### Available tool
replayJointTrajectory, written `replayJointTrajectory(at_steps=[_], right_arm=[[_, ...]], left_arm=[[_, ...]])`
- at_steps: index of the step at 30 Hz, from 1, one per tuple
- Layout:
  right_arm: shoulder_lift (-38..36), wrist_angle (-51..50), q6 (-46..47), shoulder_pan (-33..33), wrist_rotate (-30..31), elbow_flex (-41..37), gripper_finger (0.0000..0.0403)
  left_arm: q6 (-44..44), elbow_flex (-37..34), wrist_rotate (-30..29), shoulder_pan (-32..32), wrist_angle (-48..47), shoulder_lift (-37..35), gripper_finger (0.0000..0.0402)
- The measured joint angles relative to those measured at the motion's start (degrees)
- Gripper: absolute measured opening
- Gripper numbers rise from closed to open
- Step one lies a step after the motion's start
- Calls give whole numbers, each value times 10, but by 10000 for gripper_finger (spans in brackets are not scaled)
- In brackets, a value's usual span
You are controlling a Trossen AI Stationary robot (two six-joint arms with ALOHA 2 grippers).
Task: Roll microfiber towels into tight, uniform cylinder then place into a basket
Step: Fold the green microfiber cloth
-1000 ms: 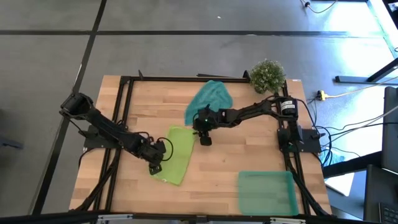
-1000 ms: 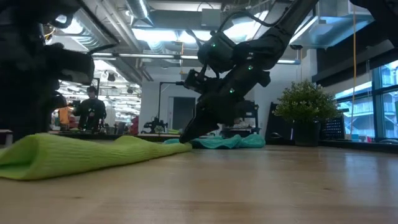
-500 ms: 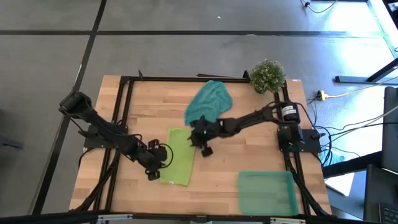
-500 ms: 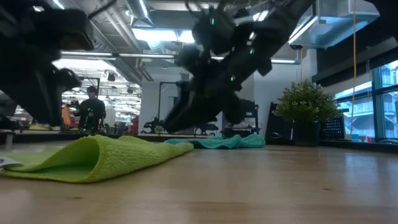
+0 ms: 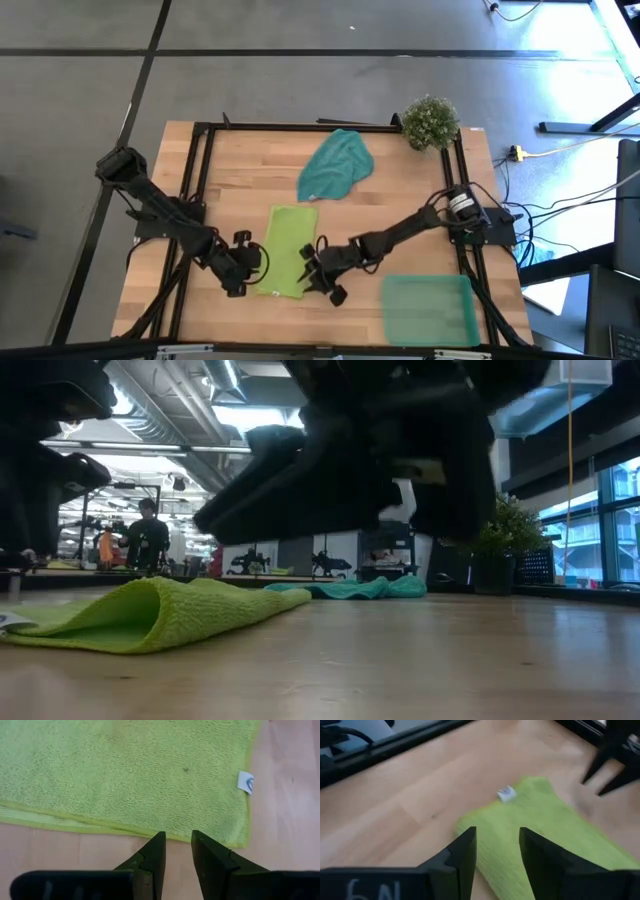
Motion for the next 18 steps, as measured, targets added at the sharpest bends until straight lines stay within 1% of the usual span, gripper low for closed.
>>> replayJointTrajectory(at_steps=[2,7,12,18], right_arm=[[17,18,1,6,0,4,149],[51,15,1,10,0,21,149],[79,12,2,10,40,44,149],[97,22,37,11,81,49,148]], left_arm=[[0,0,-10,-9,0,0,89],[0,0,-22,-22,0,0,89],[-1,0,-40,-28,0,0,89],[-1,0,-40,-28,3,0,89]])
